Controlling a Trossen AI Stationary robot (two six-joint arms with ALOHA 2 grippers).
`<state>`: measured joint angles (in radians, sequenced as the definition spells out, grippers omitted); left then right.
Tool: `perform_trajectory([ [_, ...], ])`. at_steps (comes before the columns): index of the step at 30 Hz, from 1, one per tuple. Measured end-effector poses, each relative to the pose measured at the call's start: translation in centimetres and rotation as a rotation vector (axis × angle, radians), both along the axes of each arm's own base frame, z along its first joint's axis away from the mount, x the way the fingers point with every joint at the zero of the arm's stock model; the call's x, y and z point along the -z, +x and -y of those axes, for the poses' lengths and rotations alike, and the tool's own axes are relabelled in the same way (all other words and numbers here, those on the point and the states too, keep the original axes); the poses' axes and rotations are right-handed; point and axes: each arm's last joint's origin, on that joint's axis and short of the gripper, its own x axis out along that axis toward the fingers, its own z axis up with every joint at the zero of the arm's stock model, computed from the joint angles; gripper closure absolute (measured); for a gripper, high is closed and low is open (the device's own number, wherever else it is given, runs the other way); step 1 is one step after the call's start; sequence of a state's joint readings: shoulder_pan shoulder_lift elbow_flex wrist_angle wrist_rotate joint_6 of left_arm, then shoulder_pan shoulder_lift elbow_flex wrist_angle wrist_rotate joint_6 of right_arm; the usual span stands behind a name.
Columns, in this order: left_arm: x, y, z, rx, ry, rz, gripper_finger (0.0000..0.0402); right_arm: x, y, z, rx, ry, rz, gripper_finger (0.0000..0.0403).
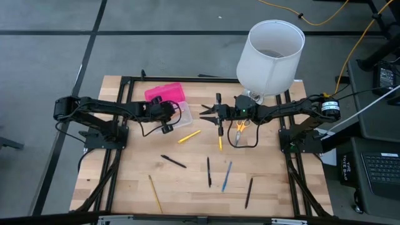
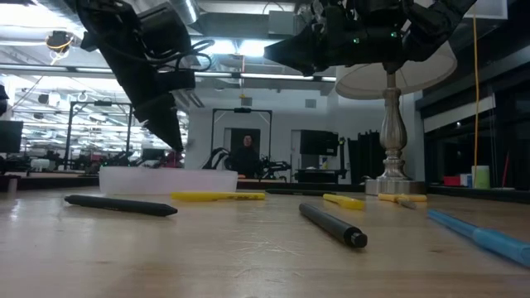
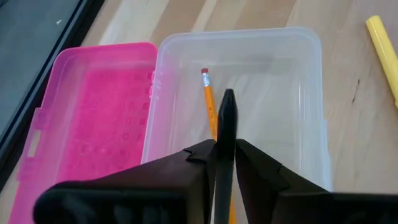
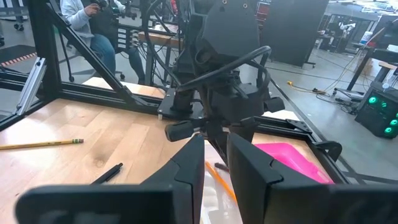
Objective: Pick & place school supplies into a supply box
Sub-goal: Put the black pen into the pink supply box
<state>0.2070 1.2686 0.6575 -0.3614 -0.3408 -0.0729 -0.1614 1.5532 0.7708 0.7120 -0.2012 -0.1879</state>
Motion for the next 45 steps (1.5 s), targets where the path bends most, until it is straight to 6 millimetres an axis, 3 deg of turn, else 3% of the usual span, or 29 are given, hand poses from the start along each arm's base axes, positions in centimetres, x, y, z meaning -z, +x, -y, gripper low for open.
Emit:
perform_trajectory([
  [16,0.0,0.0,0.1,0.015,0.007,-0.007,0.0354,0.0,0.0,0.0,-0.001,0.0,0.0,0.0327],
  [23,-1.5,0.0,0.6,0.086,0.039,0.079,0.0362,0.0,0.0,0.0,-0.001,-0.006,-0.004,0.0327],
  [29,-3.7,-0.5,2.5,0.172,0.091,0.196,0.0396,0.4,0.0,0.0,-0.003,-0.02,-0.036,0.0327],
  [37,-6.4,-1.8,5.6,0.271,0.128,0.361,0.0401,0.9,-0.1,0.0,-0.001,0.015,-0.088,0.0327],
  [45,-7.0,-2.0,8.9,0.367,0.114,0.431,0.0399,1.2,-0.1,-0.8,-0.017,0.078,-0.128,0.0327],
])
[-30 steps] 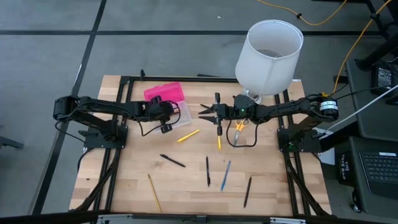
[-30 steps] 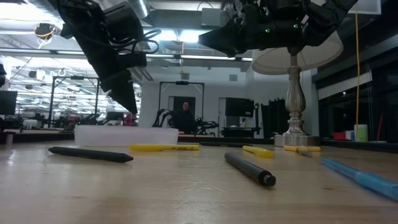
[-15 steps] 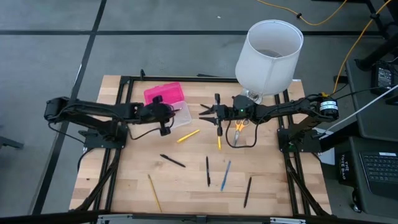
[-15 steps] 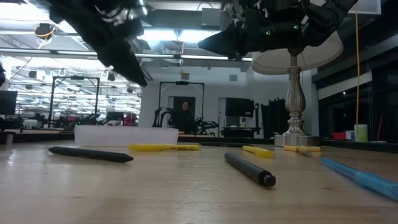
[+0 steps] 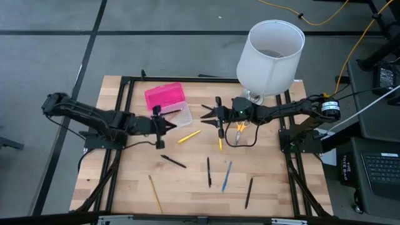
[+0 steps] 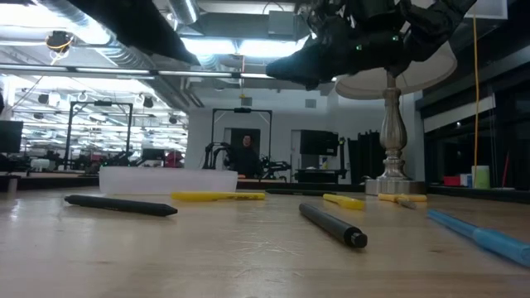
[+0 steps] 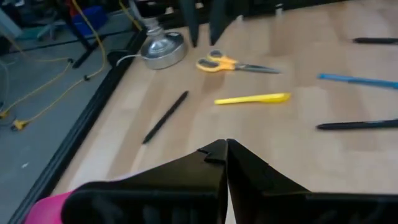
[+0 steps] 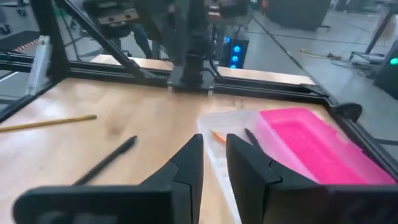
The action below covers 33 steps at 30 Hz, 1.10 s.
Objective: Pick & place school supplies into a supply box
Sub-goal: Put the black pen into the pink supply box
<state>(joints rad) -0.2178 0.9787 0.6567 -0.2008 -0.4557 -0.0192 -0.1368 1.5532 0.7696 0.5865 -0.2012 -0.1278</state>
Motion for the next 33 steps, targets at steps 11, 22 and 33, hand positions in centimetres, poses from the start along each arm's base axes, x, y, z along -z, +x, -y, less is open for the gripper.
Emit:
perform_trajectory([
  [11,0.9,0.3,4.0,0.099,-0.079,0.014,0.0398,0.3,0.2,-3.9,-0.136,-0.056,-0.025,0.0327],
  [22,3.5,1.8,5.2,0.152,-0.079,-0.105,0.0385,0.7,0.1,-4.6,-0.143,-0.008,-0.072,0.0327],
  [33,6.5,3.4,5.4,0.194,-0.115,-0.239,0.0308,1.4,-0.1,-4.2,-0.017,-0.029,-0.148,0.0327],
])
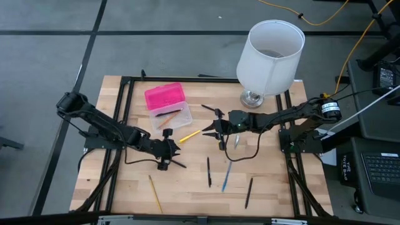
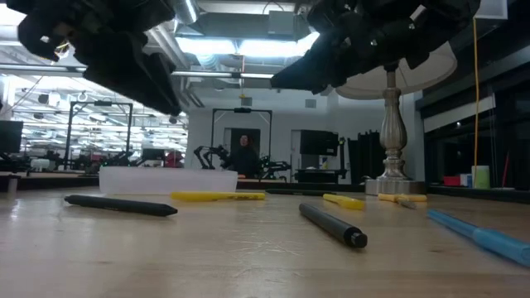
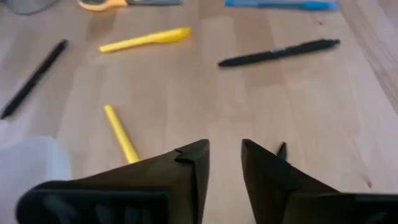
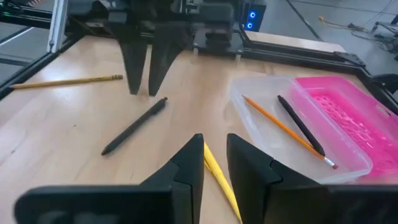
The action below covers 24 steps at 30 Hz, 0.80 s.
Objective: Pick & place school supplies into a supply box
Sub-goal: Put the black pen into the pink supply box
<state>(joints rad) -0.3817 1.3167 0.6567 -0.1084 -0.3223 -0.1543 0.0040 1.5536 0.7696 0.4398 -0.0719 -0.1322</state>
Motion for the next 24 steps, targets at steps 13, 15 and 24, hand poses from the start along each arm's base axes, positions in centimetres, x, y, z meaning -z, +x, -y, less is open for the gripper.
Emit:
perform_trajectory([
  [13,3.5,1.1,-0.3,-0.039,-0.093,-0.169,0.0277,0.0,0.0,0.0,-0.002,-0.004,0.001,0.0327],
  [15,4.0,1.2,-0.2,-0.037,-0.119,-0.198,0.0278,0.0,0.0,0.0,-0.002,-0.005,0.0,0.0327],
  [24,3.6,2.3,1.4,0.01,-0.066,-0.385,0.0274,0.0,0.0,0.0,-0.002,-0.007,-0.002,0.0327],
])
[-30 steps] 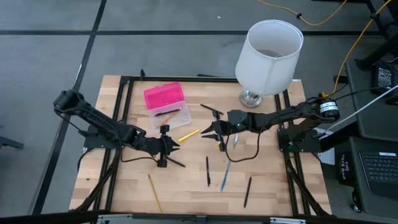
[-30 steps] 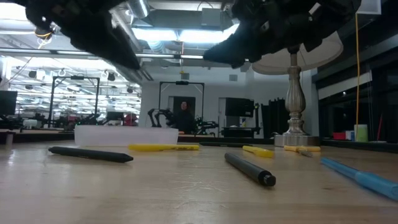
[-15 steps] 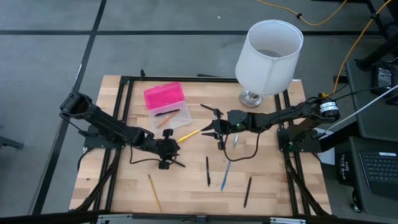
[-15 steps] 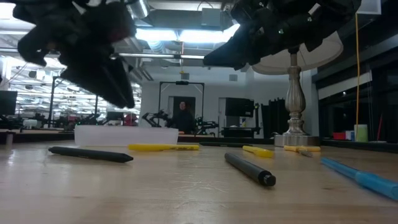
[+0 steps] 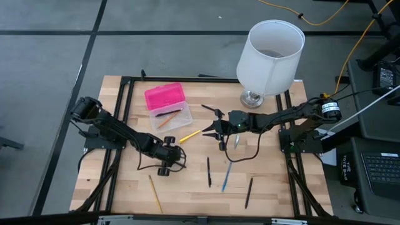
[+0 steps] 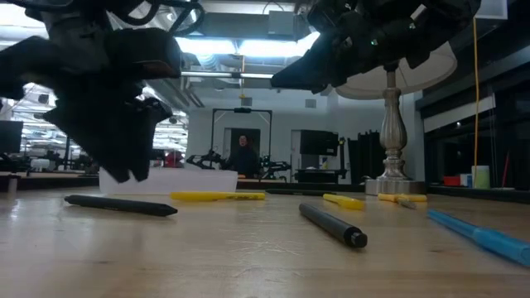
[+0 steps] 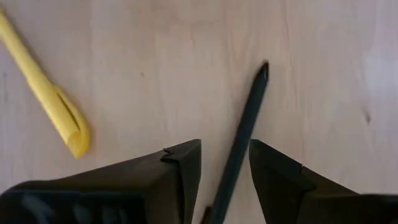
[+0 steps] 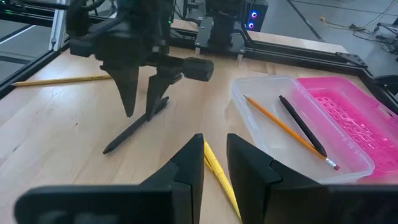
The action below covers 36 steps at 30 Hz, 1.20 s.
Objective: Pick & place school supplies into a supply box
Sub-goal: Put the black pen into the pink supply box
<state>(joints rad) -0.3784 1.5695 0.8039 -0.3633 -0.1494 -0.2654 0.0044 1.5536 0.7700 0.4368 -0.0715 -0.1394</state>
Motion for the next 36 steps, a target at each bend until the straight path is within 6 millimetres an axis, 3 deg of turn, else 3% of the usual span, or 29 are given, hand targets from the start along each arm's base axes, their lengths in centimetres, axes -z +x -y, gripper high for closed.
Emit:
perform_trajectory([
  [17,2.7,0.6,-0.2,0.023,0.017,-0.178,0.0277,-0.1,0.0,0.0,-0.007,-0.025,0.009,0.0327],
  [28,2.8,0.1,-0.4,0.013,0.031,-0.243,0.0383,-0.3,0.1,0.1,-0.004,-0.028,0.035,0.0327],
  [36,1.5,-0.8,-0.6,0.067,0.049,-0.221,0.039,-0.8,0.2,0.3,-0.012,-0.074,0.087,0.0327],
])
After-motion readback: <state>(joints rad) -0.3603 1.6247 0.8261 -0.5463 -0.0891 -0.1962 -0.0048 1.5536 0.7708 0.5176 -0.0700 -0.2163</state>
